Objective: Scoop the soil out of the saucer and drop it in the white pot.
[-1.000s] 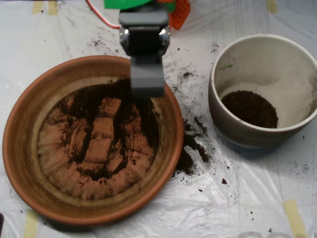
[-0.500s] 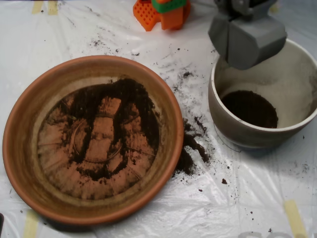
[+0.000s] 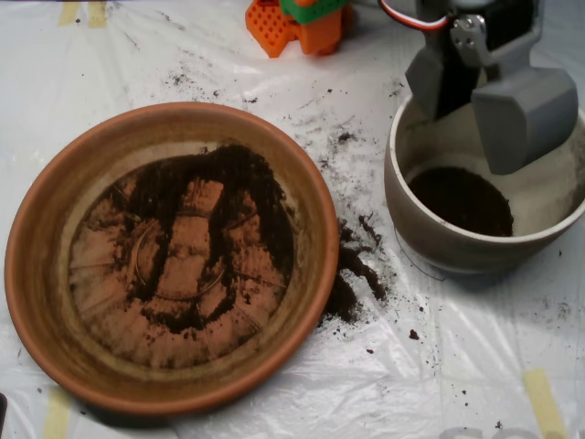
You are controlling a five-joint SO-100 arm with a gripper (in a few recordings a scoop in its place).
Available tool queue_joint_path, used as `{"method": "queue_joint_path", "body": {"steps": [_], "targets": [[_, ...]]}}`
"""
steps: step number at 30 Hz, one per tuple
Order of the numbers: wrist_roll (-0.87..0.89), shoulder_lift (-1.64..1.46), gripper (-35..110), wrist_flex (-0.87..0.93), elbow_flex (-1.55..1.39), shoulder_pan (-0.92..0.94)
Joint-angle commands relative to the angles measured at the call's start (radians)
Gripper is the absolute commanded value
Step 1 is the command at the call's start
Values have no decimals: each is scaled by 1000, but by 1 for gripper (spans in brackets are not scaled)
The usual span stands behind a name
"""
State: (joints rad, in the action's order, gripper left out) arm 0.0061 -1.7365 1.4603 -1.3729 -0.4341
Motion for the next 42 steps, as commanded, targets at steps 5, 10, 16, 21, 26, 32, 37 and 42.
{"method": "queue_joint_path", "body": {"steps": [5,10,16,21,26,32,37,42], "targets": [[31,-130,36,46,107,183],[-21,-126,39,57,97,414],[-46,-149,45,-40,-129,646],[49,-164,44,-120,-311,781],[175,-222,43,-302,-565,874],[305,-230,38,-445,-701,980],[347,-218,38,-561,-759,1100],[308,-140,38,-644,-784,1180]]}}
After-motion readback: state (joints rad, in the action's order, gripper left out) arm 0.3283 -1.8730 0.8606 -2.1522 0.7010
